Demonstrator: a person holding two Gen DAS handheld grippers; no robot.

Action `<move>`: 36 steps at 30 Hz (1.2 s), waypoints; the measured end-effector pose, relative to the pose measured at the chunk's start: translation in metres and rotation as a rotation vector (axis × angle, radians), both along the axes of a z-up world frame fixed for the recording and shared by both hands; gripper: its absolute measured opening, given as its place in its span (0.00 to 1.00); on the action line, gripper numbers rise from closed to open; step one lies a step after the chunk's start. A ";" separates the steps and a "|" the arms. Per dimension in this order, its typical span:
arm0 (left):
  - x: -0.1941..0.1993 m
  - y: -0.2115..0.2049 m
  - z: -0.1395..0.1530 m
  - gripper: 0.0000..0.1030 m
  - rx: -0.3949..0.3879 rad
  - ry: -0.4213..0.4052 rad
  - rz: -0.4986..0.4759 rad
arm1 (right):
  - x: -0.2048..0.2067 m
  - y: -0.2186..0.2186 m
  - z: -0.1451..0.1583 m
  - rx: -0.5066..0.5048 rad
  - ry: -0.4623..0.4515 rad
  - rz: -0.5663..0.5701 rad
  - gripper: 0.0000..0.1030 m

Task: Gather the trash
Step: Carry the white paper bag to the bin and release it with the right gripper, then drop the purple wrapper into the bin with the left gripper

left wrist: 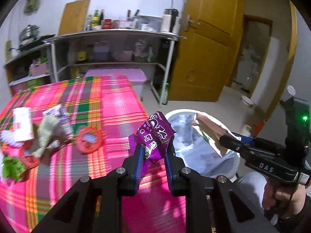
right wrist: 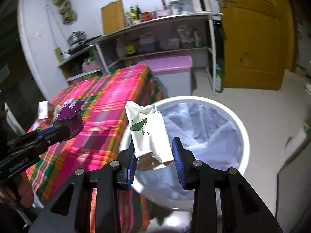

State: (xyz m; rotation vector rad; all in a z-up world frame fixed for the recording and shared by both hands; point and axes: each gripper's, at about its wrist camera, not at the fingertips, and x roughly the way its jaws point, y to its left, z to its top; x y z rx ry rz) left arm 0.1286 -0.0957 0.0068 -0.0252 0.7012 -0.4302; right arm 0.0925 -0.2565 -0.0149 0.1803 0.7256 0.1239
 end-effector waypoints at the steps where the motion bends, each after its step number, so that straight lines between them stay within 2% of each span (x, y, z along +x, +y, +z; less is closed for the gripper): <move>1: 0.003 -0.005 -0.001 0.21 -0.001 0.002 -0.010 | 0.001 -0.004 -0.002 0.000 0.008 -0.012 0.35; 11: 0.043 -0.054 -0.025 0.21 -0.008 0.082 -0.112 | 0.008 -0.037 -0.019 0.004 0.067 -0.102 0.35; 17: 0.059 -0.076 -0.038 0.23 -0.006 0.145 -0.165 | 0.011 -0.047 -0.026 0.018 0.100 -0.120 0.39; 21: 0.062 -0.077 -0.042 0.38 -0.012 0.171 -0.162 | 0.011 -0.049 -0.030 0.024 0.113 -0.135 0.41; 25: 0.062 -0.073 -0.040 0.42 -0.030 0.169 -0.145 | 0.008 -0.051 -0.027 0.026 0.102 -0.146 0.46; 29: 0.056 -0.063 -0.032 0.42 -0.041 0.143 -0.120 | 0.004 -0.049 -0.019 0.024 0.078 -0.144 0.46; 36: 0.035 -0.036 -0.020 0.42 -0.046 0.090 -0.046 | -0.010 -0.031 0.007 0.006 -0.021 -0.100 0.46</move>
